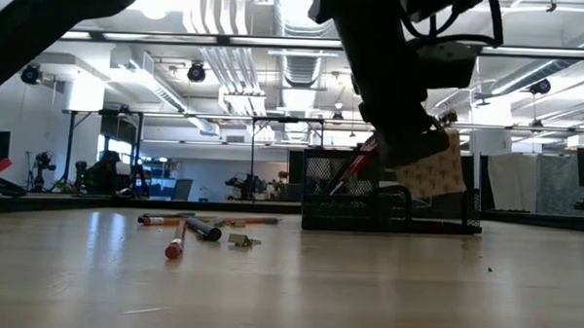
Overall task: Pick and place office supplies into organizer
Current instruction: Put the sticky note into the desk organizer
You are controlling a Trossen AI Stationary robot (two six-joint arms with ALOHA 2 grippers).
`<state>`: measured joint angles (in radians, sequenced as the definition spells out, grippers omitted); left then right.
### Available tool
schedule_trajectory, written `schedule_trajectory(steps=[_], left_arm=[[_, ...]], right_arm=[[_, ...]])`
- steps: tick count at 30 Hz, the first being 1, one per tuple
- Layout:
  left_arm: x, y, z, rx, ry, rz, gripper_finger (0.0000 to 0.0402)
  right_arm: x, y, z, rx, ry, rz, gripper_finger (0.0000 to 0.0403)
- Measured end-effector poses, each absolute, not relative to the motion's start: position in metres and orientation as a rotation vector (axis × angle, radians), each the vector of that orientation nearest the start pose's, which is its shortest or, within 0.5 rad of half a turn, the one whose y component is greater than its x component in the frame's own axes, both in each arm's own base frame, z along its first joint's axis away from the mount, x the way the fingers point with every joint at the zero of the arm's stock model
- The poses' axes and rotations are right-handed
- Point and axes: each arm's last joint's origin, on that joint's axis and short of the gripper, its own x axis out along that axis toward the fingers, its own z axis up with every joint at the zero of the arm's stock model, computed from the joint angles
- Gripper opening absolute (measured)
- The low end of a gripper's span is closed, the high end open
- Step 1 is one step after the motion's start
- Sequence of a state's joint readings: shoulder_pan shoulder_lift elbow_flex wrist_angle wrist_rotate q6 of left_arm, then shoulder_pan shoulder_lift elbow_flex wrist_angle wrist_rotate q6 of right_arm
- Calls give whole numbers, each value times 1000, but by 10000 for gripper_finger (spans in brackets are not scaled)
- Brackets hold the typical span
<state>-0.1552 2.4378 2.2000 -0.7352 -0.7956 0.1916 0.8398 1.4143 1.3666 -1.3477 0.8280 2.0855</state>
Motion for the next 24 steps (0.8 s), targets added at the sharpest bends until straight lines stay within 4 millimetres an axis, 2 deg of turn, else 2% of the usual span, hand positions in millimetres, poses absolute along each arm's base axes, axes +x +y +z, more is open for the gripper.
schedule_trajectory(steps=[10, 19, 24], left_arm=[[515, -43, 173, 811, 1050, 511, 28], [515, -44, 171, 774, 1057, 437, 30], [516, -46, 171, 696, 1038, 409, 60]], right_arm=[[177, 166, 324, 885, 488, -795, 59], [176, 165, 314, 890, 508, -826, 59], [175, 165, 311, 899, 528, -833, 59]])
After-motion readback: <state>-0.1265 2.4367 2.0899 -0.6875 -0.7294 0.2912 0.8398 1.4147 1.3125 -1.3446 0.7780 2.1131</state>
